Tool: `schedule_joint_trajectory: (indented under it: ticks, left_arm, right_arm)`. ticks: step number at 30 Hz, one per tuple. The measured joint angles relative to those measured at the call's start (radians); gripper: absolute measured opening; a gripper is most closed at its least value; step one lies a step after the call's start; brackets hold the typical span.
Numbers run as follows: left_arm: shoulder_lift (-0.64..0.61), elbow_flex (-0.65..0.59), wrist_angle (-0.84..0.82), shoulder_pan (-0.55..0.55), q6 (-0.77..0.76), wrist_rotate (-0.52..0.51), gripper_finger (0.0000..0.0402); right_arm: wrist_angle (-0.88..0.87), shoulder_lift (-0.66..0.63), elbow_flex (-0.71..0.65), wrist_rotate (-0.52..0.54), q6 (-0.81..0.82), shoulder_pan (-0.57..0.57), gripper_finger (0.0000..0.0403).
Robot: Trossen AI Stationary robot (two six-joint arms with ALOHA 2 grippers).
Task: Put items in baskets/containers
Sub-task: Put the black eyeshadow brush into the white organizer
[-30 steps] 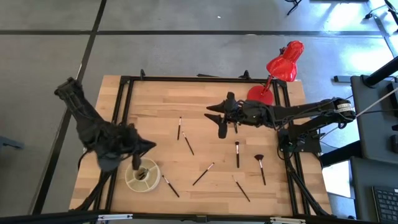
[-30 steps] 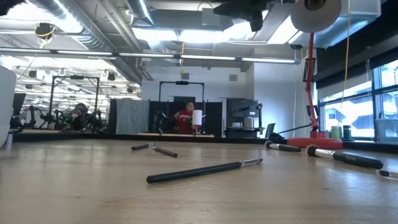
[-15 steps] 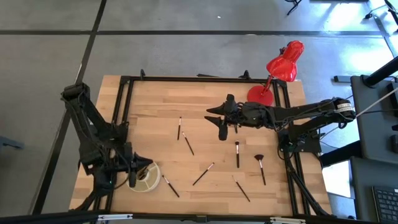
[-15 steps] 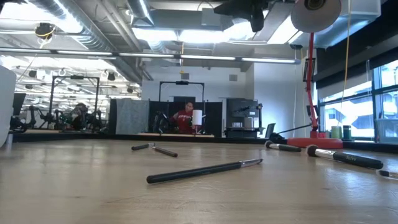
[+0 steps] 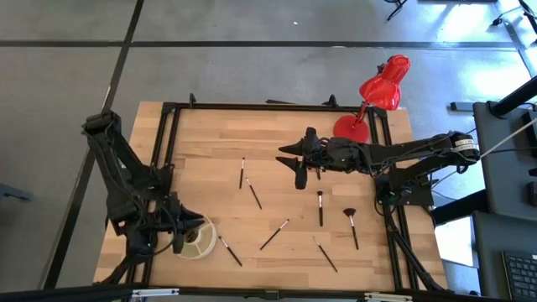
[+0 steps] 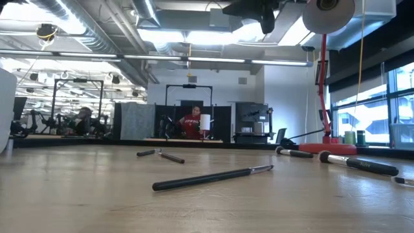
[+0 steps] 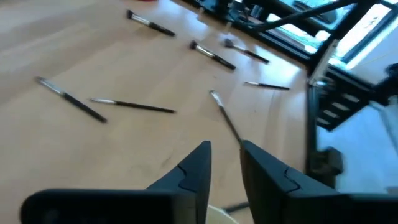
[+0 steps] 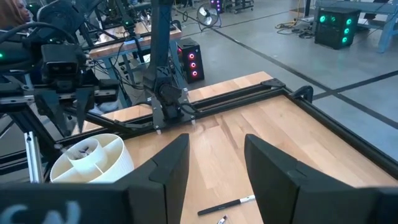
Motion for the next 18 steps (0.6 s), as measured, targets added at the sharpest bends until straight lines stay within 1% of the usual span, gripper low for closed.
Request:
schedule_joint_trajectory:
  ticks: [3, 6, 9, 11, 14, 18]
  left_arm:
    - [-0.037, 0.000, -0.097, 0.064, -0.036, 0.024, 0.0098]
    - [-0.065, 0.000, -0.175, 0.169, -0.045, 0.131, 0.0107]
    - [-0.075, 0.000, -0.202, 0.280, 0.036, 0.260, 0.0113]
    - [-0.073, 0.000, -0.200, 0.350, 0.102, 0.322, 0.0116]
    - [-0.074, 0.000, -0.200, 0.459, 0.180, 0.389, 0.0118]
    - [-0.074, 0.000, -0.190, 0.609, 0.274, 0.464, 0.0118]
  right_arm:
    - [0.002, 0.000, 0.000, 0.000, -0.001, 0.000, 0.0153]
    - [0.002, 0.000, 0.000, 0.000, -0.001, 0.000, 0.0153]
    - [0.008, 0.000, 0.000, 0.000, -0.002, 0.000, 0.0153]
    - [0.011, 0.000, 0.000, 0.000, -0.011, 0.000, 0.0153]
    - [0.010, 0.000, 0.000, 0.000, -0.034, 0.000, 0.0153]
    - [0.001, 0.000, 0.000, 0.000, -0.017, 0.000, 0.0153]
